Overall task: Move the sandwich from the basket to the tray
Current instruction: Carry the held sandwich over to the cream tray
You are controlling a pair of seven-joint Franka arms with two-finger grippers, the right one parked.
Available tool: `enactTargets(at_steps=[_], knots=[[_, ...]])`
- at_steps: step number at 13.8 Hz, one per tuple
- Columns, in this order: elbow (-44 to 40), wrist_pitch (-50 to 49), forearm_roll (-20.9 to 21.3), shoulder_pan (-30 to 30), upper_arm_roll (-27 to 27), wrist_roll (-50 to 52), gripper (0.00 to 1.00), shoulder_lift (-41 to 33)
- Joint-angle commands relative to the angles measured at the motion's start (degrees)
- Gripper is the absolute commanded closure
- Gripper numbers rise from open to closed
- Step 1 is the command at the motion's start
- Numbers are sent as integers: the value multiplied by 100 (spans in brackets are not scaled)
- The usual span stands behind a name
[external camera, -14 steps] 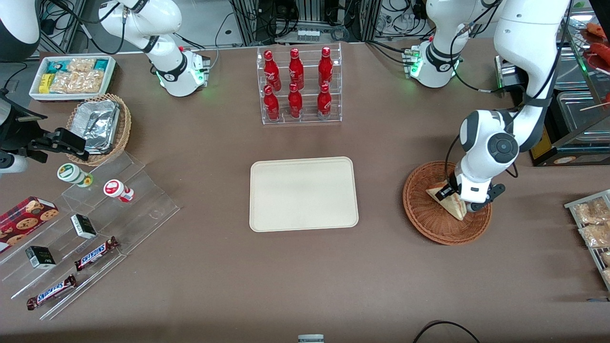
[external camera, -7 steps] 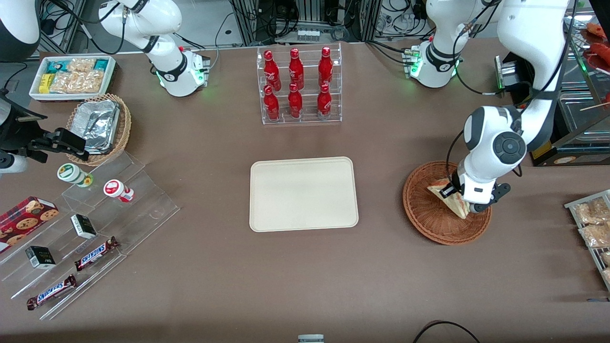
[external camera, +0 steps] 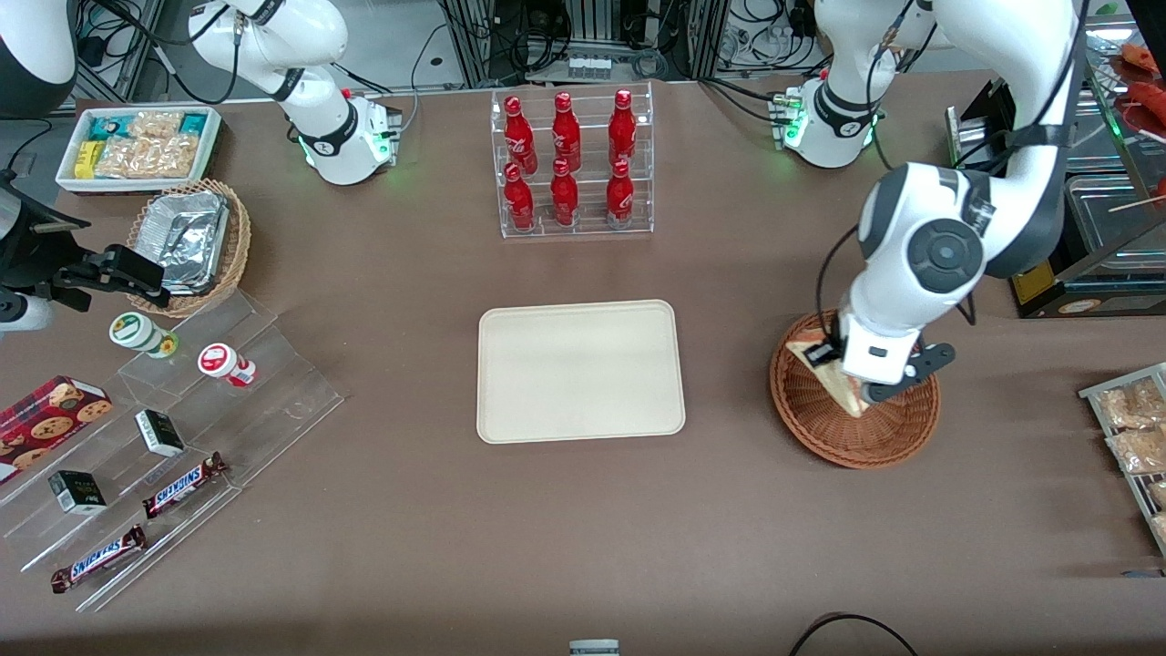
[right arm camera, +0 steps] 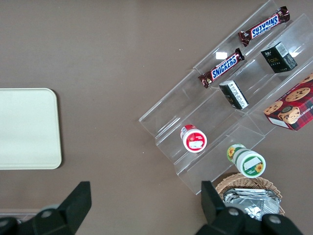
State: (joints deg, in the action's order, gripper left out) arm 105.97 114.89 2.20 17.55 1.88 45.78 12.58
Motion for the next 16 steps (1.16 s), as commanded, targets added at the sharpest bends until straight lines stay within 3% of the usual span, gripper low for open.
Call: enactTargets(at_steps=[1,2,9,16], knots=[[-752,-213,17,607,-48,307,91,481],[-893,-222,26,853,-48,474,96,621],[-1894,-187,35,2005,-56,923,95,1632],[-2440,-134,17,2288,67,563,95,2309]])
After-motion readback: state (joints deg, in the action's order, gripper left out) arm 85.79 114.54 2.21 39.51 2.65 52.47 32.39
